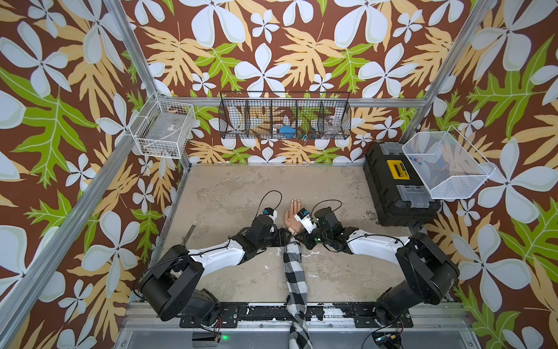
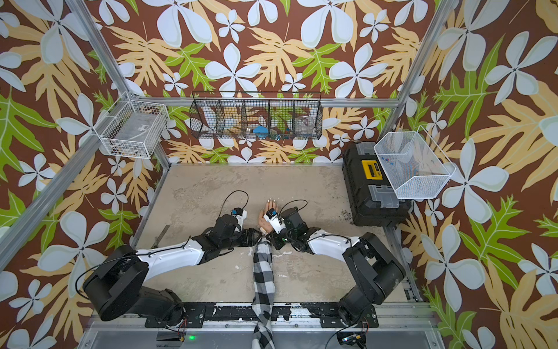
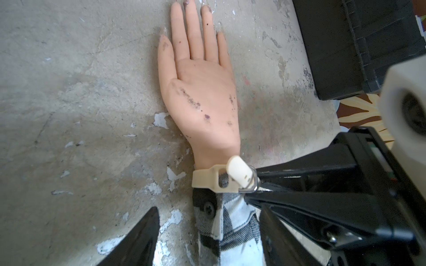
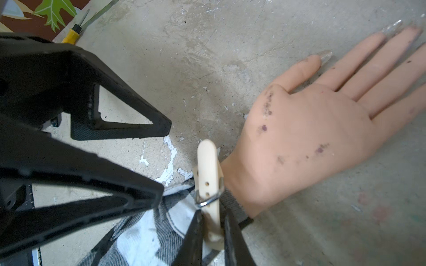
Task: Take off the watch
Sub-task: Untie the watch from the hand.
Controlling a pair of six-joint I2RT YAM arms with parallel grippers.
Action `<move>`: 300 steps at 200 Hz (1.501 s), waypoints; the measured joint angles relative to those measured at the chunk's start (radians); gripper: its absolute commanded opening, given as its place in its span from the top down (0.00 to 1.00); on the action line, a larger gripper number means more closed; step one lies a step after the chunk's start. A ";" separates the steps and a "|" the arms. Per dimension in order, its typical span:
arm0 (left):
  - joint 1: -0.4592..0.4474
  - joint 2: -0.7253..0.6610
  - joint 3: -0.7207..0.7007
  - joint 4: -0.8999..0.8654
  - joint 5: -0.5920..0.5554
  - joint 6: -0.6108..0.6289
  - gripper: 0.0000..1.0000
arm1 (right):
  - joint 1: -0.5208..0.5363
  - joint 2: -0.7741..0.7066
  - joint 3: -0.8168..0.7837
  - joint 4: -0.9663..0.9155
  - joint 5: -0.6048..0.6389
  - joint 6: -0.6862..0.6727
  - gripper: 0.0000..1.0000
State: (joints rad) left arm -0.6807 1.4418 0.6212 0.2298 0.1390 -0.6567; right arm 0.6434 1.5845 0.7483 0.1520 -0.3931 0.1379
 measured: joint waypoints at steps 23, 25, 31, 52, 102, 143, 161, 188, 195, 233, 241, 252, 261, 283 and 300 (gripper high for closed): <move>0.002 0.000 0.000 0.000 0.000 0.000 0.30 | 0.000 -0.004 0.000 -0.007 0.000 -0.001 0.85; 0.002 0.000 0.000 0.000 0.000 0.000 0.30 | 0.000 -0.004 0.000 -0.007 0.000 -0.001 0.85; 0.002 0.000 0.000 -0.001 0.000 0.000 0.30 | 0.000 -0.005 0.000 -0.008 0.000 -0.004 0.85; 0.002 0.000 0.007 -0.001 0.005 0.001 0.30 | 0.000 -0.008 0.000 -0.010 0.000 -0.007 0.85; 0.001 0.013 0.033 -0.002 0.032 0.009 0.30 | 0.000 -0.008 0.008 -0.018 -0.004 -0.007 0.85; -0.005 0.036 0.052 -0.002 0.037 0.016 0.30 | 0.000 -0.006 0.010 -0.021 -0.011 -0.006 0.86; -0.014 0.055 0.071 -0.006 0.042 0.028 0.30 | 0.000 -0.006 0.010 -0.021 -0.016 -0.006 0.86; -0.025 0.079 0.093 -0.014 0.034 0.036 0.31 | 0.000 -0.006 0.010 -0.023 -0.021 -0.002 0.86; -0.026 0.082 0.096 -0.019 0.026 0.039 0.31 | 0.000 -0.006 0.010 -0.023 -0.022 0.004 0.86; -0.027 0.087 0.101 -0.062 -0.023 0.050 0.31 | 0.000 -0.007 0.009 -0.023 -0.022 0.008 0.88; -0.027 0.087 0.101 -0.070 -0.034 0.050 0.31 | 0.000 -0.008 0.008 -0.023 -0.021 0.008 0.88; -0.027 0.086 0.100 -0.084 -0.054 0.053 0.31 | 0.000 -0.009 0.005 -0.023 -0.021 0.008 0.89; -0.027 0.085 0.098 -0.093 -0.066 0.053 0.31 | 0.000 -0.009 0.004 -0.023 -0.020 0.008 0.90; -0.027 0.080 0.096 -0.110 -0.105 0.053 0.31 | 0.000 -0.018 -0.005 -0.022 -0.017 0.009 0.90; -0.020 0.080 0.096 -0.124 -0.121 0.053 0.31 | 0.000 -0.023 -0.008 -0.022 -0.013 0.012 0.90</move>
State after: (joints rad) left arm -0.7010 1.5223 0.7174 0.1055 0.0181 -0.6037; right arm 0.6437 1.5616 0.7406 0.1299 -0.4057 0.1501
